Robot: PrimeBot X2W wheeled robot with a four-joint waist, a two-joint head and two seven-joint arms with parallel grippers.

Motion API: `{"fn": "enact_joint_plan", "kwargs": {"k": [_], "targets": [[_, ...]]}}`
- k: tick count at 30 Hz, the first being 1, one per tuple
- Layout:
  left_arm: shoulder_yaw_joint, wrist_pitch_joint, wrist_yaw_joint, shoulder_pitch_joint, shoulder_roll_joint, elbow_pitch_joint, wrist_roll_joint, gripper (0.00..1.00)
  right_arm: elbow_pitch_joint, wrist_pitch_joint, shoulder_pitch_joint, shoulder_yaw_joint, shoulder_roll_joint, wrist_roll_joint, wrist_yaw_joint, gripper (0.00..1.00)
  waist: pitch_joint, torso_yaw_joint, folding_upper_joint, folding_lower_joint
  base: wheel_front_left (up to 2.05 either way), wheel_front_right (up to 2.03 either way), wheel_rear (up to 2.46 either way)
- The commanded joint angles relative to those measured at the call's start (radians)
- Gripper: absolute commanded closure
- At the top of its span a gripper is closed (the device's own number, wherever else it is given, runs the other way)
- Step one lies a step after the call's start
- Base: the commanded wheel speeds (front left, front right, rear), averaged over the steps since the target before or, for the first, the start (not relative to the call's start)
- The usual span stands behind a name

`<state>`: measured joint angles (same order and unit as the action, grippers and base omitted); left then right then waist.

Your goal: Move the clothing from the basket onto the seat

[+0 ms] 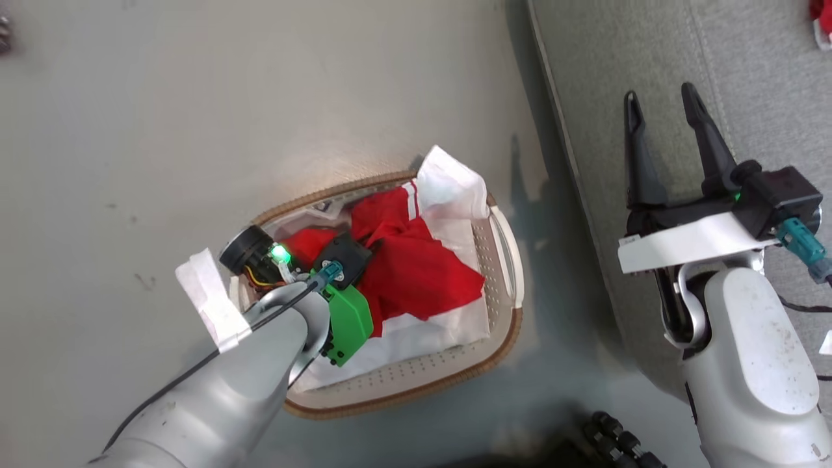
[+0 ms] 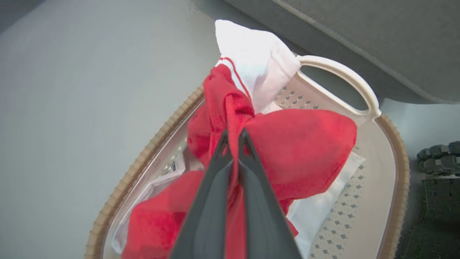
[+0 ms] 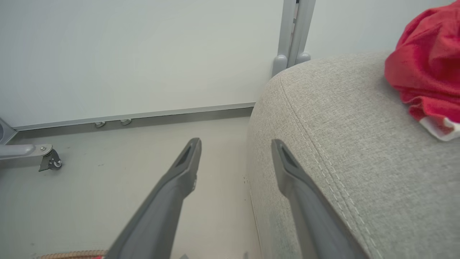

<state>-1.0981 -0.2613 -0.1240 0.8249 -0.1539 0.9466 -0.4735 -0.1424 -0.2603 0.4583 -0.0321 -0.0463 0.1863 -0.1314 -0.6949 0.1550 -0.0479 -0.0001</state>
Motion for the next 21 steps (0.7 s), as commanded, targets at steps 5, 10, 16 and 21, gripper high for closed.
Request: {"fn": "enact_joint_plan", "kwargs": {"k": [5, 10, 16, 21], "targets": [[0.053, -0.005, 0.014, -0.092, -0.044, -0.124, -0.006, 1.00, -0.038, -0.003, -0.069, 0.016, -0.003, -0.026, 0.001, 0.00, 0.188, -0.062, 0.0000, 0.0001, 0.00, 0.00, 0.00], [0.084, -0.005, 0.021, -0.140, -0.091, -0.223, 0.013, 1.00, -0.071, -0.003, -0.126, 0.019, -0.004, -0.041, 0.001, 0.00, 0.313, -0.080, 0.0000, 0.0001, 0.00, 0.00, 0.00], [0.094, -0.005, 0.034, -0.157, -0.172, -0.329, 0.041, 1.00, -0.109, -0.003, -0.186, -0.002, -0.004, -0.059, 0.001, 0.00, 0.454, -0.074, 0.0000, 0.0001, 0.00, 0.00, 0.00], [0.080, 0.039, 0.024, -0.110, -0.231, -0.407, 0.060, 1.00, -0.140, -0.003, -0.233, -0.025, -0.004, -0.067, 0.001, 0.00, 0.552, -0.061, 0.0000, 0.0001, 0.00, 0.00, 0.00]]}}
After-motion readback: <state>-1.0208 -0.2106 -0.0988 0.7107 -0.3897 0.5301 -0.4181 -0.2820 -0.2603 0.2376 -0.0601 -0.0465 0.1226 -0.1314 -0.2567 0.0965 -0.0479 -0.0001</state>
